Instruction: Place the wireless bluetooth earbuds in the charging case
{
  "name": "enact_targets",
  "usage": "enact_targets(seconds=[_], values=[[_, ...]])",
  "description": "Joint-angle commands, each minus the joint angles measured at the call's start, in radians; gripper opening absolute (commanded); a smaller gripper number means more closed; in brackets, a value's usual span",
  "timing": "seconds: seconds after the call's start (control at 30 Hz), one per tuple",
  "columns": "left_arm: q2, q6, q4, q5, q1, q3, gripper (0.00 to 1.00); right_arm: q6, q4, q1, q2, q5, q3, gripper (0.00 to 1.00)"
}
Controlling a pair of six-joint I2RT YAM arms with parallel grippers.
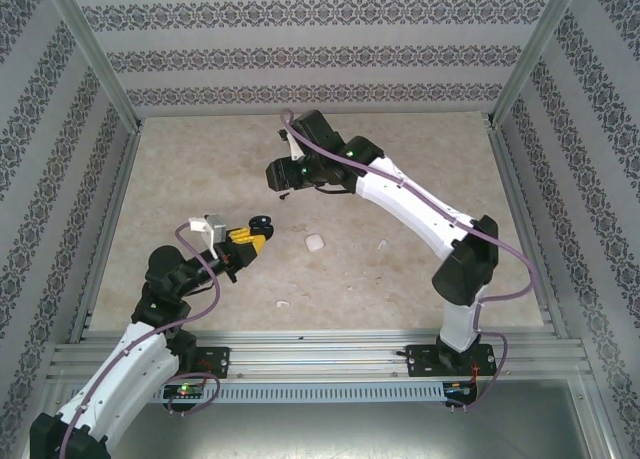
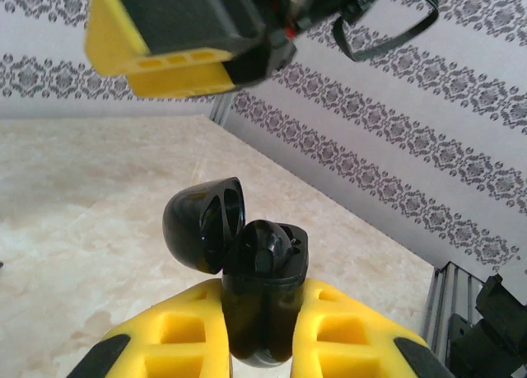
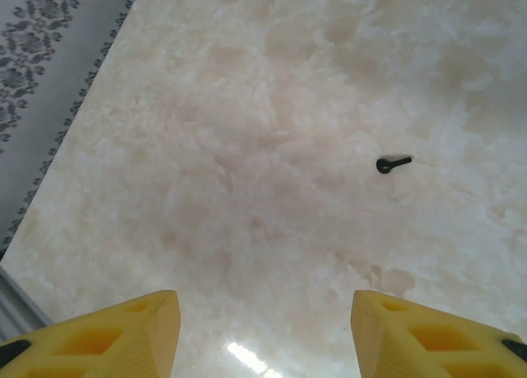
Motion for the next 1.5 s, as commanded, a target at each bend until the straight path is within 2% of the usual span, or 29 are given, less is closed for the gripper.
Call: enact_targets(seconds=[0.0,0.3,0.57,0.87,1.17,1.47], values=[[-0.008,0.020,-0.020,-0.027,0.002,-0.013,0.00,-0.039,-0.048,-0.020,0.085,-0.007,0.095,0.56],[0.011,0.034,-0.020,-0.070,0.002,-0.033,0.00,-0.067,-0.115,-0.076,0.344,-0.014,0.329,0.56],[0.007,0.044,-0.012,-0.107,0.002,-0.043,0.00,-0.090,-0.101,-0.114,0.508,-0.017,0.448,0.55],[0.025,0.029,0.027,-0.137,0.003,-0.063,0.00,-0.212,-0.097,-0.108,0.672,-0.029,0.614,0.48],[0.038,-0.005,0.068,-0.144,0.003,-0.076,0.00,-0.290,-0.118,-0.109,0.770,-0.113,0.638,0.52],[0.037,-0.021,0.072,-0.136,0.003,-0.088,0.00,-0.435,-0.145,-0.094,0.817,-0.053,0.649,0.59]])
